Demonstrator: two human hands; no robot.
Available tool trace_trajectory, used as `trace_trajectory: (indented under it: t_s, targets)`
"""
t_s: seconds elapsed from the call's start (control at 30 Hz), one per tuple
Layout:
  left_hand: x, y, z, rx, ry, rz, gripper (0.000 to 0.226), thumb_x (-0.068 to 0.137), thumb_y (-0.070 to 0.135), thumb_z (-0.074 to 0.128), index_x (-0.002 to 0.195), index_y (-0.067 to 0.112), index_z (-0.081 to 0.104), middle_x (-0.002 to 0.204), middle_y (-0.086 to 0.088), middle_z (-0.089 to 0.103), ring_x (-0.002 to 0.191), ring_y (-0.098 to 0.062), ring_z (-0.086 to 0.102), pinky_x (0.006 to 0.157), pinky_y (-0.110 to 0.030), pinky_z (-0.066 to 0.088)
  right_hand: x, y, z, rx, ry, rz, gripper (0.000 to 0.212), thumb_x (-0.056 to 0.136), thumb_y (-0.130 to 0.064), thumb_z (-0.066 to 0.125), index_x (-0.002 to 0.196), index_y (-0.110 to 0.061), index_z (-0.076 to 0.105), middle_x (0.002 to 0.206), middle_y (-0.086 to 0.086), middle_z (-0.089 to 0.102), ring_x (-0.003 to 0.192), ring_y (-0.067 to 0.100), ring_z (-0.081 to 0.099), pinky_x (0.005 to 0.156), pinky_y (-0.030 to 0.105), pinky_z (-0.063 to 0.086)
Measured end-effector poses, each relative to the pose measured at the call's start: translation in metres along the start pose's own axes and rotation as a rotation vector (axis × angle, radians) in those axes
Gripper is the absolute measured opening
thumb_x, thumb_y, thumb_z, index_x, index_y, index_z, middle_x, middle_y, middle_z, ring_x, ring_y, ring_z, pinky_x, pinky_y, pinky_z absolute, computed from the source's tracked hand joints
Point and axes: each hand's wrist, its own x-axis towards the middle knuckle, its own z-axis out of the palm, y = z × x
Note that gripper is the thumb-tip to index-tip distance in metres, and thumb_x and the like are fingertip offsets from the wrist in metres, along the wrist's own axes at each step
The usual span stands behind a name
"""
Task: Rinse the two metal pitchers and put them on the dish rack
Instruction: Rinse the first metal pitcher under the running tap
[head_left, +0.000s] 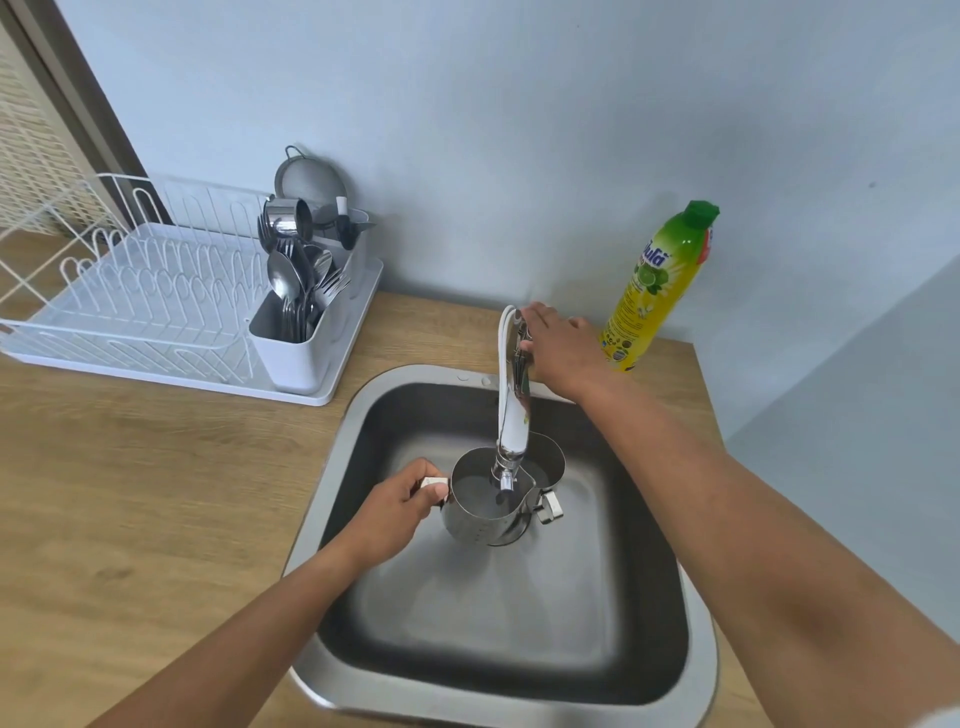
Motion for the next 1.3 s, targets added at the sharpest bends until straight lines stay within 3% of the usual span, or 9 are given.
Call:
trace_trajectory:
  t_s: [0.53,0.7,0.8,0.87,1.0,1.1,1.17,1.2,1.3]
  targets:
    - [-0.004,-0.005,0.002,0.028,-0.014,0.012,0.011,0.099,0.028,0.053,0.095,0.022,0.061,0.099,-0.001,0.069,0.1,-0.03,0.062,0.094,-0.046,0.052,0.012,0.005,-0.009,0.05,-0.064,-0.005,0.046,0.103,-0.026,0.04,0.147,-0.016,0.034,0.157,0.004,0.035,0.142,0.022,0.037,0.108,0.048,0.03]
    - [-0.004,-0.008,0.001,0.025,-0.018,0.01,0.011,0.099,0.028,0.053,0.096,0.022,0.061,0.101,0.002,0.069,0.099,-0.026,0.062,0.094,-0.046,0.053,0.011,0.006,-0.011,0.081,-0.098,0.0,0.049,0.103,-0.026,0.039,0.15,-0.016,0.029,0.16,0.003,0.029,0.145,0.022,0.033,0.109,0.049,0.03]
    - [-0.004,-0.008,0.002,0.012,-0.016,0.004,0.011,0.099,0.027,0.054,0.093,0.022,0.061,0.101,0.001,0.07,0.099,-0.029,0.062,0.094,-0.048,0.052,0.0,0.001,-0.017,0.24,-0.122,0.057,0.056,0.104,-0.024,0.037,0.156,-0.02,0.015,0.165,0.001,0.018,0.148,0.024,0.025,0.115,0.055,0.022]
    - [-0.004,-0.01,0.001,0.007,-0.017,-0.005,0.011,0.099,0.027,0.054,0.09,0.025,0.061,0.098,-0.001,0.07,0.094,-0.025,0.063,0.093,-0.047,0.052,-0.015,-0.004,-0.019,0.4,-0.044,0.116,0.058,0.105,-0.026,0.037,0.157,-0.023,0.013,0.164,0.002,0.019,0.149,0.024,0.025,0.117,0.055,0.021]
    - [-0.003,-0.012,0.002,-0.084,-0.016,-0.041,0.012,0.098,0.025,0.056,0.088,0.022,0.061,0.091,-0.009,0.065,0.086,-0.018,0.057,0.092,-0.043,0.054,-0.065,-0.008,-0.006,0.747,0.111,0.312,0.05,0.104,-0.02,0.038,0.153,-0.016,0.03,0.154,0.008,0.04,0.141,0.024,0.038,0.115,0.039,0.03]
    - [-0.005,-0.01,0.004,-0.204,-0.021,-0.084,0.018,0.099,0.021,0.055,0.095,0.003,0.058,0.088,-0.006,0.061,0.086,-0.017,0.059,0.09,-0.034,0.055,-0.113,-0.007,0.019,0.895,-0.05,0.462,0.042,0.101,-0.016,0.043,0.143,-0.021,0.047,0.139,0.01,0.057,0.118,0.025,0.059,0.1,0.038,0.049]
    - [-0.007,-0.011,0.005,-0.246,-0.035,-0.102,0.02,0.1,0.02,0.054,0.094,0.001,0.056,0.089,-0.005,0.063,0.086,-0.016,0.061,0.087,-0.031,0.057,-0.146,-0.012,0.035,0.942,-0.241,0.441,0.047,0.098,-0.009,0.047,0.143,-0.023,0.047,0.133,0.009,0.059,0.101,0.019,0.062,0.079,0.026,0.052]
    - [-0.008,-0.012,0.005,-0.264,-0.041,-0.112,0.019,0.1,0.02,0.054,0.093,0.002,0.056,0.089,-0.006,0.063,0.087,-0.016,0.062,0.087,-0.032,0.057,-0.16,-0.016,0.041,0.962,-0.329,0.408,0.053,0.096,-0.006,0.05,0.146,-0.024,0.043,0.135,0.009,0.056,0.099,0.017,0.06,0.077,0.023,0.051]
    - [-0.009,-0.014,0.01,-0.337,-0.057,-0.143,0.013,0.1,0.016,0.053,0.09,0.008,0.057,0.091,-0.009,0.061,0.088,-0.017,0.059,0.092,-0.036,0.055,-0.191,-0.029,0.06,1.027,-0.459,0.35,0.081,0.086,-0.014,0.07,0.152,-0.033,0.027,0.141,-0.002,0.044,0.12,0.017,0.052,0.093,0.027,0.049]
